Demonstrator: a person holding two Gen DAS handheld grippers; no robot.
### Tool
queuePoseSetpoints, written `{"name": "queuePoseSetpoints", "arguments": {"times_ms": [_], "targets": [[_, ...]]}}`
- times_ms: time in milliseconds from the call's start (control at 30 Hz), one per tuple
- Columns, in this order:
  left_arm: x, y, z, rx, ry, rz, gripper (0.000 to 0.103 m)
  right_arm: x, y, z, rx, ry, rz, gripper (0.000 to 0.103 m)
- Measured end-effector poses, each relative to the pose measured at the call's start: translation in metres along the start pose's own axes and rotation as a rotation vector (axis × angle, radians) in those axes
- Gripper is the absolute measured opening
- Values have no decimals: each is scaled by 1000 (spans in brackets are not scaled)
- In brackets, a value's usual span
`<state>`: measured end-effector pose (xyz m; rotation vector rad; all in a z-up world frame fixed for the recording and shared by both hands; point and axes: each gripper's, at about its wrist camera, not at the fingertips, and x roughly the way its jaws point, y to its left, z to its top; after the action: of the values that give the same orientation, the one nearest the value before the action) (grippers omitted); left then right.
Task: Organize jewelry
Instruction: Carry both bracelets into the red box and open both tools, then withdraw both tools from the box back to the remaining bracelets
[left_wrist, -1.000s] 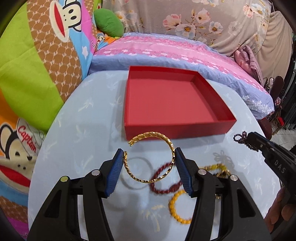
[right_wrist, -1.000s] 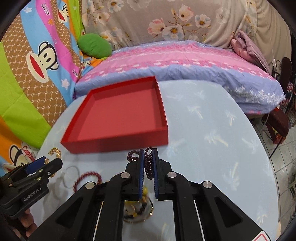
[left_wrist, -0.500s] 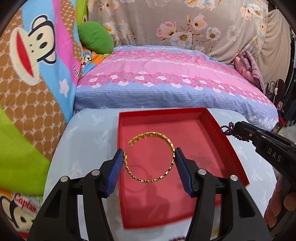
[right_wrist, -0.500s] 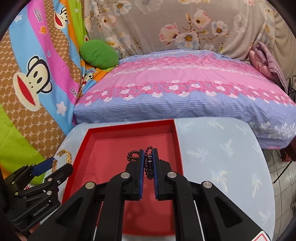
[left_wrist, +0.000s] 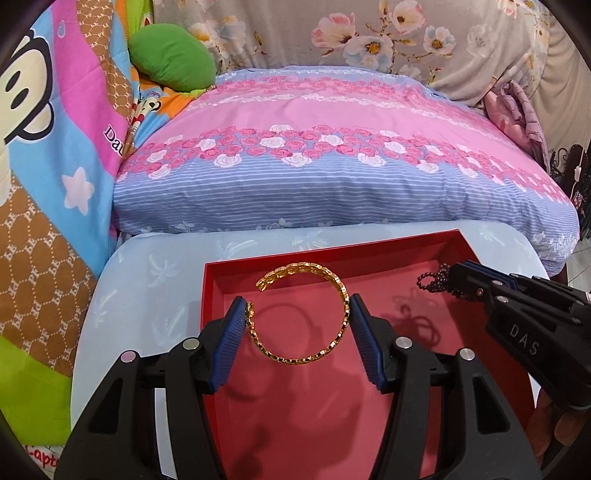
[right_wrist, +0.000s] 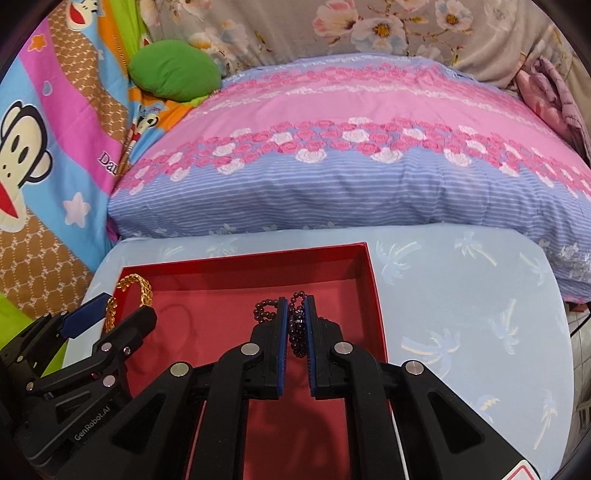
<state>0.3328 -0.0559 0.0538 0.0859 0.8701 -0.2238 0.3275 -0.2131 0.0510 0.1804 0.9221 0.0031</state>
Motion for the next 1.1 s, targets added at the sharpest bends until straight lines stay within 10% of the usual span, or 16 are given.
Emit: {"name": "queuePoseSetpoints", "arguments": {"times_ms": [367, 500, 1100], "targets": [[24, -2, 2, 3, 43, 12, 55, 16, -7, -4, 19, 28, -18, 9], [23, -2, 1, 1, 40, 27, 66, 14, -7, -5, 19, 14, -32, 24], [-47, -1, -21, 1, -51, 25, 72, -67, 13, -38, -65, -115, -43, 42]]}}
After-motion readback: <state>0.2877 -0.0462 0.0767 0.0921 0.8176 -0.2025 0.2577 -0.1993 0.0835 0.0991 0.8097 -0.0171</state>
